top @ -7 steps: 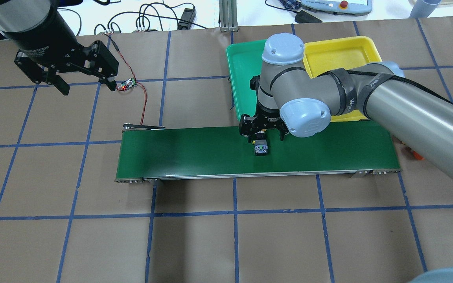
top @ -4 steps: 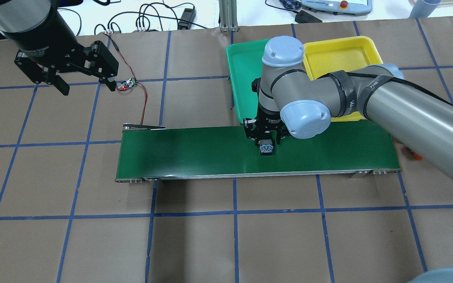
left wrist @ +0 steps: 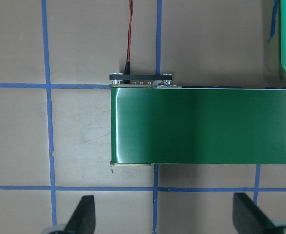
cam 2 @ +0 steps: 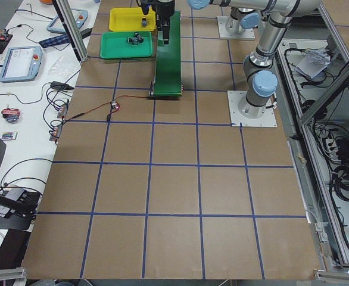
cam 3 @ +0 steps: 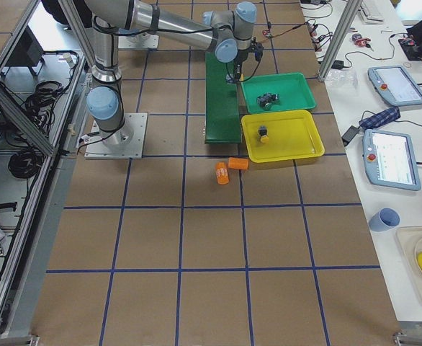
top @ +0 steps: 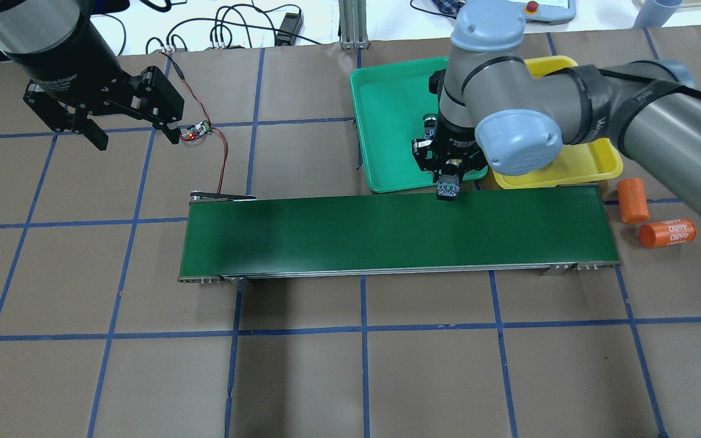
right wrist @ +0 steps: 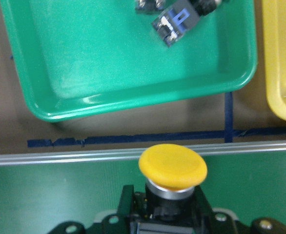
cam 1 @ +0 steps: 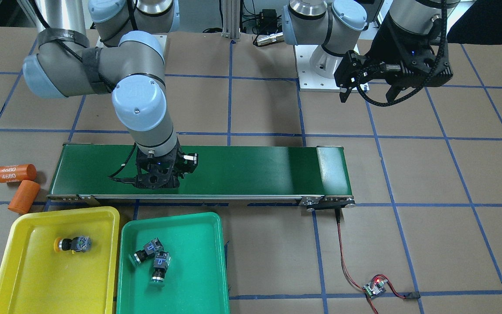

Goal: Sort buttons by color to trays
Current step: 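Carry the yellow-capped button into the yellow tray and open the right gripper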

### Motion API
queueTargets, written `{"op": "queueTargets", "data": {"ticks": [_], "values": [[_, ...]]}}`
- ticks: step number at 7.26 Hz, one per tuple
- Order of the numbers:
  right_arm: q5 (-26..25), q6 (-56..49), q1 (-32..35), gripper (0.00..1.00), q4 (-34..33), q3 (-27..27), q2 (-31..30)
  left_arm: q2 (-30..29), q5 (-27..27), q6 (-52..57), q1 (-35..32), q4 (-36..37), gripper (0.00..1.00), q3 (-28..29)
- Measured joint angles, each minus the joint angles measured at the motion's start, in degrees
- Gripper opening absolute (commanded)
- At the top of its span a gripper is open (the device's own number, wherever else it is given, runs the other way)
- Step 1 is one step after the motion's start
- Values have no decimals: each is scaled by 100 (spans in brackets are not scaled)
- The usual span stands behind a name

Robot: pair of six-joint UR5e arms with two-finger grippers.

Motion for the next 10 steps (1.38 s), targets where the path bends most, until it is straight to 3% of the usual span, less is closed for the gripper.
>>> {"op": "queueTargets", "data": {"ticks": [4,6,7,10], "values": [[-323,-947,-794,0,-1682,-350,703,-3,-3,0,0,13,100,29],[-378,-1293,-927,6,-1908,-494,1050,-8,-4,0,0,41,100,26],[-392,-1360,-958,13,-1928,-495,1148,-11,-6,-5,0,51,100,25],[-410,-2031,-1045,56,-1897,-429,1313,-27,-9,-51,0,170,100,-45]]}}
